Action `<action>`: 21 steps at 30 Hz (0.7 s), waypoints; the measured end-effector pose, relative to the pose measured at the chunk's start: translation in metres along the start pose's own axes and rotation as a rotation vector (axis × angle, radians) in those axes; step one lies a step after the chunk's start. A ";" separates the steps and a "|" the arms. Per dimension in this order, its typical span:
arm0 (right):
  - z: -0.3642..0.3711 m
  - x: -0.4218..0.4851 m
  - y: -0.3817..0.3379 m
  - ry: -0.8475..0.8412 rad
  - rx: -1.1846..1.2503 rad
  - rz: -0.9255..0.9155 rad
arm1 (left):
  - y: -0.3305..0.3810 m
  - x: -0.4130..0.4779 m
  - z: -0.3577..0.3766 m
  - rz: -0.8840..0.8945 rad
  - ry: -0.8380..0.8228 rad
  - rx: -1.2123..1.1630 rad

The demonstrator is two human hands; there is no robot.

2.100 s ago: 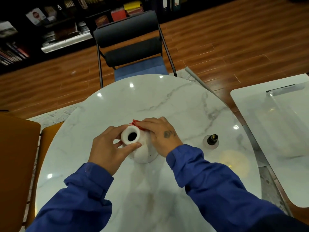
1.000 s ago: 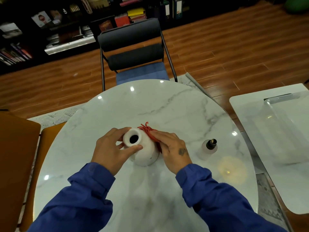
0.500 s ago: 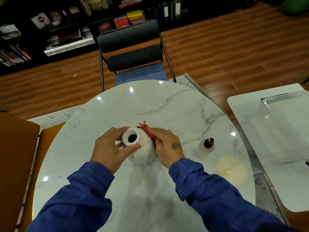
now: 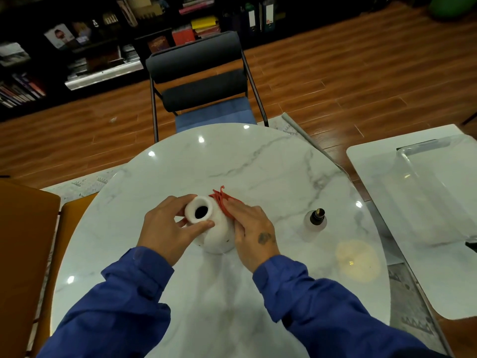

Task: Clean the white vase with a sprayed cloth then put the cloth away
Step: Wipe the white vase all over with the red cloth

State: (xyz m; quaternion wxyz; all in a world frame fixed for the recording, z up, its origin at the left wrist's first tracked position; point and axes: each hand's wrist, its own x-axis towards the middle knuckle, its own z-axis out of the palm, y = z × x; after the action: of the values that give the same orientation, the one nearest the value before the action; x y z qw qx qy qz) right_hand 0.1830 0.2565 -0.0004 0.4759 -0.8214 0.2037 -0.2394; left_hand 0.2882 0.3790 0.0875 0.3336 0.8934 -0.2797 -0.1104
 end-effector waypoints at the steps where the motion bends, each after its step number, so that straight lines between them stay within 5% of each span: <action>1: 0.002 -0.009 0.001 0.030 -0.016 -0.042 | 0.000 0.000 0.000 0.001 -0.001 -0.001; 4: 0.006 -0.041 0.012 0.109 -0.011 -0.077 | 0.000 0.000 0.000 0.002 0.004 -0.016; 9: 0.002 -0.010 0.010 0.055 0.222 0.209 | -0.001 0.000 0.001 -0.005 0.014 -0.011; 16: -0.001 -0.031 0.005 0.064 0.195 0.054 | -0.002 -0.001 0.002 -0.002 0.018 -0.031; 21: 0.008 -0.011 0.023 0.016 0.340 0.338 | -0.001 -0.001 0.002 -0.009 0.028 -0.044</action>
State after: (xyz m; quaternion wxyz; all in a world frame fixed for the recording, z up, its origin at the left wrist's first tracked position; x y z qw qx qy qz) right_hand 0.1762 0.2577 -0.0260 0.6390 -0.6818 0.2987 -0.1939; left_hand 0.2870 0.3793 0.0856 0.3566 0.8886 -0.2683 -0.1056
